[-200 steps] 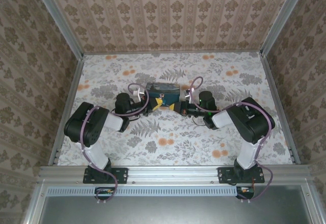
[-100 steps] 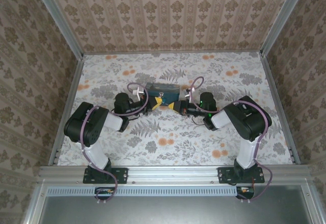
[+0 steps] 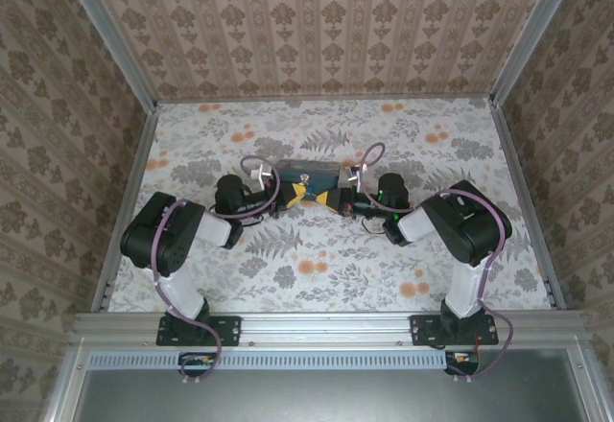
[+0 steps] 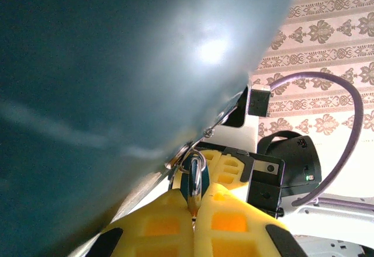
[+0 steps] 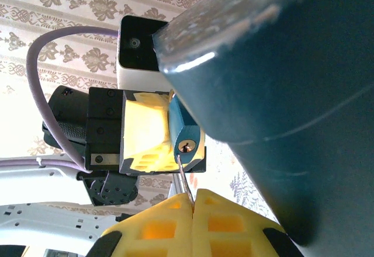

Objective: Unlock a padlock with a key

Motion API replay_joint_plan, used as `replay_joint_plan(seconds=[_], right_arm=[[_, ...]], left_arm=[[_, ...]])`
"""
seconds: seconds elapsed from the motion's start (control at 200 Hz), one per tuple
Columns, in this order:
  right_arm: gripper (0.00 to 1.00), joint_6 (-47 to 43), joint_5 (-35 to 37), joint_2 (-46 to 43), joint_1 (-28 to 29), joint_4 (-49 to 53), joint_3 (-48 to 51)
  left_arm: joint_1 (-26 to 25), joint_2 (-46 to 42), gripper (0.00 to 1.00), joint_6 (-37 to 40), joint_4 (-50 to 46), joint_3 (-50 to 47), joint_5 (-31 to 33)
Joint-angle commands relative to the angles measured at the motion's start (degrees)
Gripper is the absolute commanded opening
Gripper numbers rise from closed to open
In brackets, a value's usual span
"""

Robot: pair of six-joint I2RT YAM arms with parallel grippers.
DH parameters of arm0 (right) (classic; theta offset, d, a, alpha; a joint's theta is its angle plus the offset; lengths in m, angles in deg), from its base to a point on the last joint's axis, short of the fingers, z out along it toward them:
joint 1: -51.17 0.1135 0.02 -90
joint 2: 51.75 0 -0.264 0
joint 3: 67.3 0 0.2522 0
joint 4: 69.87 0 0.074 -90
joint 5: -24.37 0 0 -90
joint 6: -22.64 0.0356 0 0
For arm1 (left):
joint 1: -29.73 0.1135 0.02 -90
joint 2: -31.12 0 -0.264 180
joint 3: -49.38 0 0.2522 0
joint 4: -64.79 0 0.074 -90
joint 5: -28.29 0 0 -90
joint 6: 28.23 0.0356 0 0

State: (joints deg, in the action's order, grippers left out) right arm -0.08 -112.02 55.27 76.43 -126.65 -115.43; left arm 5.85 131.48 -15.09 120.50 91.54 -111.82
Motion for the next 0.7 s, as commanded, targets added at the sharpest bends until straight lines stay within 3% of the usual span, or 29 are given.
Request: replay_joint_plan(seconds=[0.0, 0.695], right_arm=[[0.0, 0.1, 0.59, 1.04, -0.65, -2.52, -0.04], [0.0, -4.83, -1.07, -2.12, -0.64, 3.64, -2.93]], left_arm=[[0.2, -0.86, 0.0, -0.01, 4.88, 0.95, -3.93], [0.04, 0.19, 0.0, -0.79, 4.97, 1.74, -6.08]])
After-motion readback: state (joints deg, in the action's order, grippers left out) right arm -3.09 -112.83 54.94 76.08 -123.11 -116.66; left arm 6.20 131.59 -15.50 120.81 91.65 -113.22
